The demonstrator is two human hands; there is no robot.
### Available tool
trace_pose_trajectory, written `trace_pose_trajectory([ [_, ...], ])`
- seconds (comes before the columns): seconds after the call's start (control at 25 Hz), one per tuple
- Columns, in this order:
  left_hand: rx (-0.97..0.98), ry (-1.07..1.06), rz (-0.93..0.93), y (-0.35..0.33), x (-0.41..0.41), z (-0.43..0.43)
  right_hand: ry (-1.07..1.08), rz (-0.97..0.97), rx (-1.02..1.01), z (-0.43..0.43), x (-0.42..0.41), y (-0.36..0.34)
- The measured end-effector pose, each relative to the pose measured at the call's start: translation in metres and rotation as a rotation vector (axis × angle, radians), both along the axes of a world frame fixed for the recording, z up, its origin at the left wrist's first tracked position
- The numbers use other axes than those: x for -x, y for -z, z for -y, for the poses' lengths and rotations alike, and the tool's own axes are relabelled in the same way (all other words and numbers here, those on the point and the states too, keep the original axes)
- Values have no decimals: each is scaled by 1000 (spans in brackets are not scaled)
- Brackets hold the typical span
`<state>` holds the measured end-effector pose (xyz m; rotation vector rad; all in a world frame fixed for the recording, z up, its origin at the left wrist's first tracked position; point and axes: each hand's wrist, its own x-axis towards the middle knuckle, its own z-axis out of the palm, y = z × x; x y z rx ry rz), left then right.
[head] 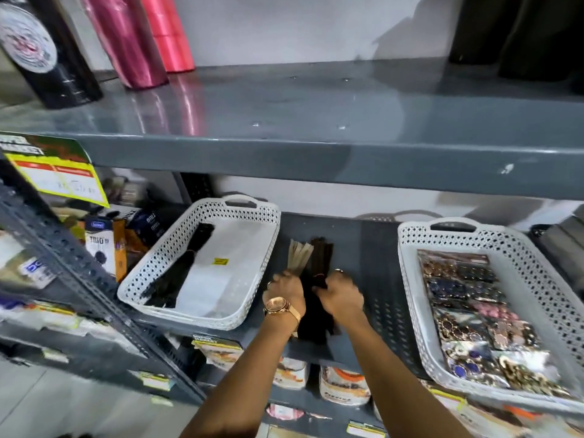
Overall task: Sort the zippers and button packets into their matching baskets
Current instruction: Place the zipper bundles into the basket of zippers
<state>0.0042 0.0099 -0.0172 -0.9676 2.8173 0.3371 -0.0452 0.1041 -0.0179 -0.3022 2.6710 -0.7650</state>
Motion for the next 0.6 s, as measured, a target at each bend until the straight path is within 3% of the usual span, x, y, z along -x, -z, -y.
trace_pose_trajectory([
  [0.28, -64, 239, -339, -50, -8, 14, 94, -51, 445, 3, -2, -28],
  [0.44, -162, 239, -596, -97, -17, 56, 23, -90, 726, 29, -11, -76],
  [0.6, -116, 239, -687, -112, -22, 119, -36, -49, 873, 81, -22, -109],
])
